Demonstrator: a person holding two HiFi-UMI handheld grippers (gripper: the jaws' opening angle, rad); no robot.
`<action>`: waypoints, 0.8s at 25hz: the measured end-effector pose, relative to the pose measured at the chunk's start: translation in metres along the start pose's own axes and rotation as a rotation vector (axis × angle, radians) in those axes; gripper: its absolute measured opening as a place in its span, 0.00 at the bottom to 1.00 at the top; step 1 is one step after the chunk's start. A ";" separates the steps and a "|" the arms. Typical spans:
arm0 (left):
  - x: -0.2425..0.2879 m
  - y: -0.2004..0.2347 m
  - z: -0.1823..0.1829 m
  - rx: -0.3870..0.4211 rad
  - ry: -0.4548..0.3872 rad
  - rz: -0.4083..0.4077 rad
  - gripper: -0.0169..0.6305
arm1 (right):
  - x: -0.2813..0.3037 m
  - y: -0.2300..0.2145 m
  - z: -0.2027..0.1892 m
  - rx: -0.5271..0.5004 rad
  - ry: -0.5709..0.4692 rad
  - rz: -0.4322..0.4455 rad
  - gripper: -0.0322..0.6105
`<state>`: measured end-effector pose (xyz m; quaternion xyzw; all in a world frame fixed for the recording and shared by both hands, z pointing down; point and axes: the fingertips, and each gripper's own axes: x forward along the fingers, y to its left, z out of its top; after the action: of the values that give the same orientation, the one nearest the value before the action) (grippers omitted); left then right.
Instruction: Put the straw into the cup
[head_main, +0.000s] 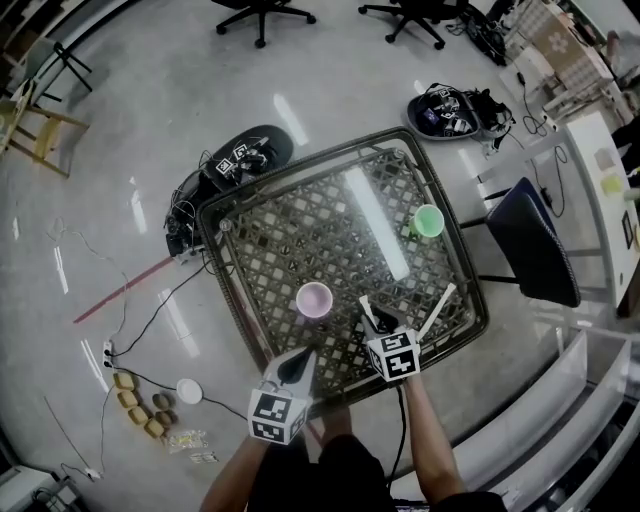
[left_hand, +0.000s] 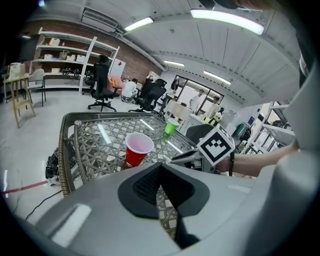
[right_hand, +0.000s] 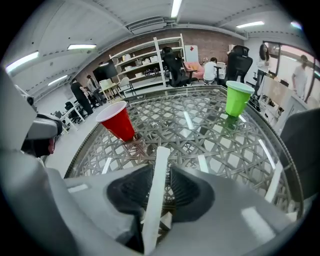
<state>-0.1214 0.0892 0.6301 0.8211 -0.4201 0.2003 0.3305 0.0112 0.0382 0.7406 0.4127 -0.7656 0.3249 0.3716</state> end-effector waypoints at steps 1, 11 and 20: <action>0.000 0.001 0.000 -0.002 0.001 0.002 0.04 | 0.001 0.000 0.000 0.000 0.004 0.002 0.21; -0.002 -0.002 0.001 -0.006 -0.003 0.007 0.04 | -0.006 -0.004 0.004 -0.005 -0.014 -0.023 0.17; -0.018 -0.005 0.017 0.005 -0.032 0.020 0.04 | -0.069 -0.004 0.054 0.114 -0.280 -0.023 0.14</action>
<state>-0.1262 0.0892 0.6056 0.8208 -0.4331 0.1916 0.3195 0.0246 0.0200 0.6562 0.4830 -0.7854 0.3029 0.2408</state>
